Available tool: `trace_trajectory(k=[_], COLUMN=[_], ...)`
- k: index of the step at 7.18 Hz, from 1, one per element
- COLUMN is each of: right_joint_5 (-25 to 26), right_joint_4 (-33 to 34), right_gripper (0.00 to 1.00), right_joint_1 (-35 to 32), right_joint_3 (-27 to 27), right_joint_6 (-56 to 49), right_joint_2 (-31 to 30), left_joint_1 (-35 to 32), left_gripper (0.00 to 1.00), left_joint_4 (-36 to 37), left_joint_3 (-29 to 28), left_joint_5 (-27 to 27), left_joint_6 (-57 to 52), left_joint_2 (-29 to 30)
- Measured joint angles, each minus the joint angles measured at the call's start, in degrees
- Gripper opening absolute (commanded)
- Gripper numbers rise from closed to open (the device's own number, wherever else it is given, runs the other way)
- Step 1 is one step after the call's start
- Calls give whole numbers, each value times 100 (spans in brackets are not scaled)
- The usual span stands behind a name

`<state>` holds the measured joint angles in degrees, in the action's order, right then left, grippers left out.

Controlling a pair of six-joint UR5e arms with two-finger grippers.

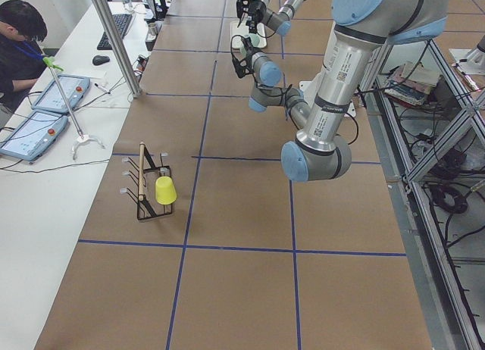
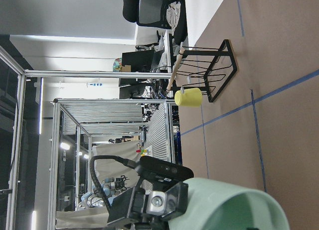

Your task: Left arm grabs green cup and hands to right arm on tray

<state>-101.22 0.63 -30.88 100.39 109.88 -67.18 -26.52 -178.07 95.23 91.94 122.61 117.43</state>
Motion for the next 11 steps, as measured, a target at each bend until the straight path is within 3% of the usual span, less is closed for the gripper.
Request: trace_trajectory(k=[4, 5, 6, 7, 11], right_joint_5=[-3, -3, -3, -3, -3], right_joint_4=[63, 86, 98, 100, 87], right_gripper=[84, 78, 60, 50, 49], right_joint_1=[19, 20, 20, 33, 104], right_joint_3=[-2, -4, -5, -4, 6], right_joint_6=[86, 86, 88, 92, 87], right_joint_2=[116, 122, 124, 128, 133], left_joint_1=[2, -1, -1, -2, -2], left_gripper=[42, 42, 43, 43, 43], left_joint_4=[-2, -6, -10, -14, -26], left_joint_3=[-21, -21, -20, -17, -13], left_joint_5=[-1, -1, -1, -1, -1], left_joint_6=[10, 14, 16, 17, 17], left_joint_2=[4, 5, 6, 7, 8])
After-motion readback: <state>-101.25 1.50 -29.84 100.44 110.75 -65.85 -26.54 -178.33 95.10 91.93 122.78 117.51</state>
